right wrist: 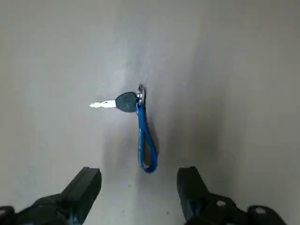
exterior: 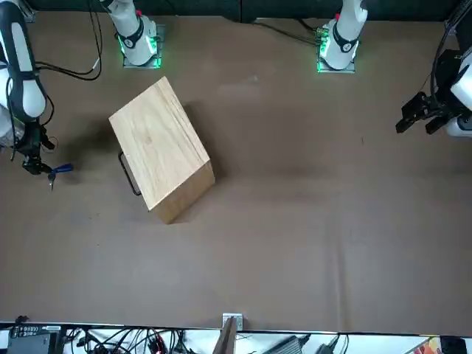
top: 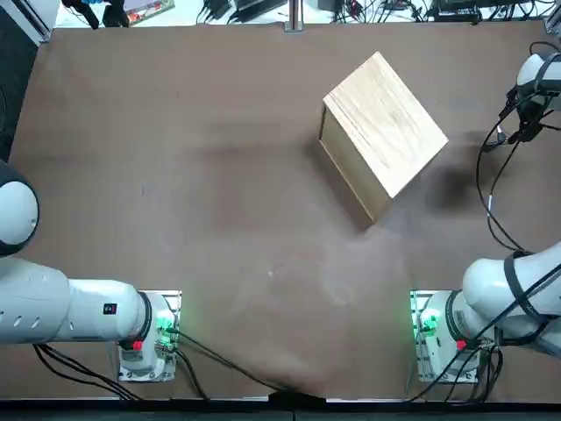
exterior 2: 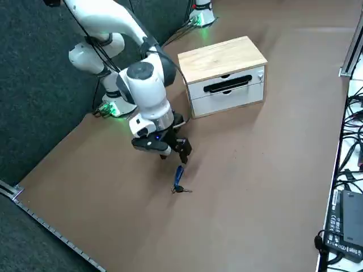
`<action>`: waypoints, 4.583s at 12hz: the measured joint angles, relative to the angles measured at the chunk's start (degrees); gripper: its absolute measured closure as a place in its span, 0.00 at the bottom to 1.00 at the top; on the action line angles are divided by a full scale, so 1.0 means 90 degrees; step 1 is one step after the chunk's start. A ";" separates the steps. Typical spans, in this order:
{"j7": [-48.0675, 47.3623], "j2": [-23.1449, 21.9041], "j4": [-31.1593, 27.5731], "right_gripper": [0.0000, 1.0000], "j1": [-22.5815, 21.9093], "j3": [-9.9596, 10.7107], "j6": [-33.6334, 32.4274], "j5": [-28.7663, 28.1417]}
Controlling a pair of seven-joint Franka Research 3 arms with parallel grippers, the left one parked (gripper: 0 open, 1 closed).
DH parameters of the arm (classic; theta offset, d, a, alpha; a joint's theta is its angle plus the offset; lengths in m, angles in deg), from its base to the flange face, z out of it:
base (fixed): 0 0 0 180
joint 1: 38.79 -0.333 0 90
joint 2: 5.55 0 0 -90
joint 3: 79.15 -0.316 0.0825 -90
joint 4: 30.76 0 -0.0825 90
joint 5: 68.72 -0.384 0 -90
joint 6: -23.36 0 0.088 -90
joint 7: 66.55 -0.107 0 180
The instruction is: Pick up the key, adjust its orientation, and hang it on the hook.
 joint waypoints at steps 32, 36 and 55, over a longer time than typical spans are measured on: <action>0.0687 0.0986 -0.0203 0.96 0.0052 -0.0084 0.1098 -0.0001; 0.0715 0.0942 -0.0150 0.96 0.0053 -0.0094 0.0894 -0.0001; 0.3166 -0.0317 0.1731 0.96 -0.1224 -0.0228 -0.2364 0.0004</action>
